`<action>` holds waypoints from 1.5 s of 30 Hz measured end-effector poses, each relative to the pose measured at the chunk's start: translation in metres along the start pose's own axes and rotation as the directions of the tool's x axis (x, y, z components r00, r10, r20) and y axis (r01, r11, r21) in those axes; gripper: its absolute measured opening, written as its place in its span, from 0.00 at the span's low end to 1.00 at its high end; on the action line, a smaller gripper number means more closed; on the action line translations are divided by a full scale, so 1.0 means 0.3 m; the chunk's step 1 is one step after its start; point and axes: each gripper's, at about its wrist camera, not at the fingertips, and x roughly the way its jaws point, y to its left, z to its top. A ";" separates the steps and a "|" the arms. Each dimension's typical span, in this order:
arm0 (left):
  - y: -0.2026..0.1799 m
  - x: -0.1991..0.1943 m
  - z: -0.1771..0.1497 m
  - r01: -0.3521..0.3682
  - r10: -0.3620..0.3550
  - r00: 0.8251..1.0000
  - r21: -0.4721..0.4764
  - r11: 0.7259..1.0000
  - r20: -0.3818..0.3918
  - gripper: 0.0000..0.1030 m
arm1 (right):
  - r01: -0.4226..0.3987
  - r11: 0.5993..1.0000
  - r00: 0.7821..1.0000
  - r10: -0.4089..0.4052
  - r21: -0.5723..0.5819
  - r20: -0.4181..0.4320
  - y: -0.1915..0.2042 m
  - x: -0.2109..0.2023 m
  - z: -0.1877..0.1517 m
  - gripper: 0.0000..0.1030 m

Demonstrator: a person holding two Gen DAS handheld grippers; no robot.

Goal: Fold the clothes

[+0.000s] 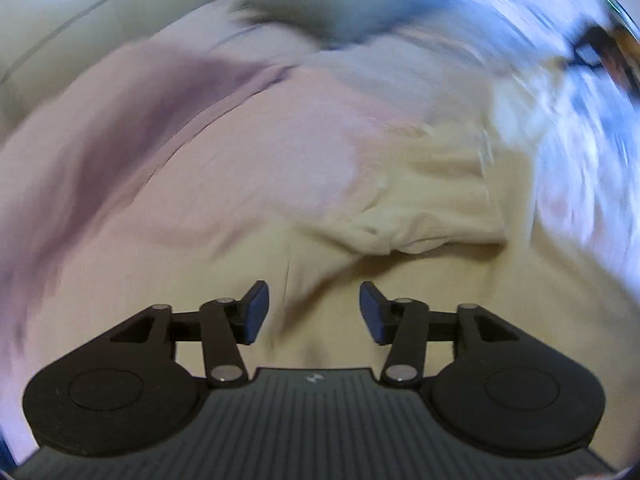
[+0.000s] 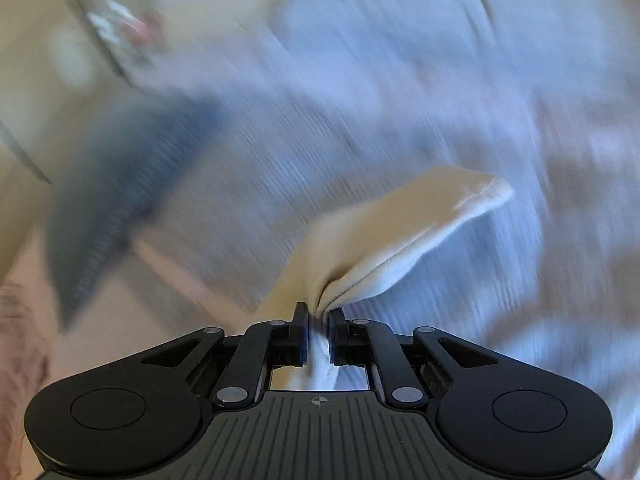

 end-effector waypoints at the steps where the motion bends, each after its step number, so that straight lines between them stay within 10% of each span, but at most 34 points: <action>1: -0.006 0.042 0.017 -0.008 0.008 1.000 0.094 0.996 -0.003 0.49 | 0.018 0.999 0.999 -0.017 0.035 -0.037 -0.021 0.020 -0.015 0.10; 4: -0.017 0.156 0.033 -0.022 0.026 1.000 0.319 0.948 -0.009 0.50 | 0.105 0.994 0.990 -0.104 0.003 -0.097 -0.030 0.038 -0.044 0.55; 6: -0.018 0.213 0.036 0.006 -0.003 1.000 0.396 0.918 -0.007 0.46 | 0.210 0.974 0.973 -0.216 -0.082 -0.081 -0.023 0.024 -0.047 0.63; 8: -0.009 0.264 0.027 0.055 -0.051 0.998 0.406 0.912 -0.022 0.05 | 0.352 0.907 0.936 -0.345 -0.230 0.072 0.047 -0.044 -0.069 0.63; 10: 0.051 0.278 0.024 0.061 -0.063 0.998 0.292 0.955 -0.002 0.05 | 0.428 0.828 0.897 -0.338 -0.364 0.285 0.134 -0.129 -0.097 0.64; 13: 0.238 0.263 -0.028 0.026 -0.021 0.999 -0.116 0.993 0.048 0.05 | 0.351 0.753 0.915 -0.148 -0.557 0.376 0.264 -0.223 -0.158 0.64; 15: 0.389 0.263 -0.089 -0.007 0.027 0.999 -0.442 0.897 0.038 0.06 | 0.262 0.703 0.940 -0.029 -0.661 0.341 0.362 -0.222 -0.203 0.64; 18: 0.577 0.280 -0.178 -0.045 0.054 0.998 -0.771 0.635 -0.014 0.11 | 0.020 0.613 0.979 0.149 -0.790 0.140 0.510 -0.160 -0.295 0.64; 19: 0.587 0.305 -0.197 -0.044 0.026 0.999 -0.773 0.633 -0.035 0.13 | -0.096 0.584 0.979 0.201 -0.806 0.029 0.560 -0.118 -0.330 0.64; 22: 0.543 0.325 -0.171 -0.063 0.054 0.998 -0.649 0.759 -0.035 0.27 | -0.407 0.502 0.910 0.297 -0.763 -0.290 0.714 0.027 -0.446 0.64; 26: 0.443 0.348 -0.102 -0.088 0.088 0.996 -0.329 0.940 -0.015 0.30 | -0.543 0.280 0.834 0.291 -0.792 -0.469 0.898 0.173 -0.591 0.64; 30: 0.332 0.329 -0.080 -0.125 0.126 0.992 -0.011 0.992 0.032 0.31 | -0.441 -0.022 0.867 0.249 -0.897 -0.433 0.962 0.210 -0.675 0.64; 32: 0.309 0.287 -0.080 -0.065 0.064 0.997 0.007 0.998 0.046 0.31 | -0.374 -0.101 0.879 0.278 -0.922 -0.387 0.954 0.151 -0.694 0.64; 34: 0.312 0.240 -0.090 0.048 -0.043 0.998 -0.094 0.994 0.046 0.31 | -0.457 -0.032 0.845 0.296 -0.889 -0.445 0.948 0.107 -0.663 0.64; 36: 0.320 0.270 -0.117 0.179 -0.171 0.984 -0.309 0.934 0.053 0.32 | -0.629 0.158 0.764 0.305 -0.761 -0.568 0.929 0.121 -0.605 0.64; 38: 0.328 0.315 -0.147 0.294 -0.293 0.952 -0.522 0.801 0.088 0.42 | -0.761 0.382 0.642 0.332 -0.524 -0.691 0.897 0.169 -0.579 0.64; 41: 0.339 0.382 -0.191 0.413 -0.440 0.877 -0.768 0.489 0.191 0.47 | -0.745 0.624 0.521 0.328 -0.233 -0.788 0.844 0.284 -0.639 0.63; 42: 0.346 0.408 -0.196 0.418 -0.454 0.866 -0.800 0.431 0.208 0.38 | -0.717 0.670 0.504 0.308 -0.193 -0.807 0.841 0.317 -0.663 0.46; 43: 0.353 0.435 -0.197 0.414 -0.456 0.864 -0.817 0.401 0.213 0.27 | -0.694 0.698 0.493 0.280 -0.178 -0.824 0.852 0.346 -0.681 0.09; 45: 0.402 0.453 -0.162 0.453 -0.451 0.850 -0.813 0.364 0.272 0.17 | -0.663 0.735 0.468 0.259 -0.142 -0.845 0.883 0.397 -0.698 0.09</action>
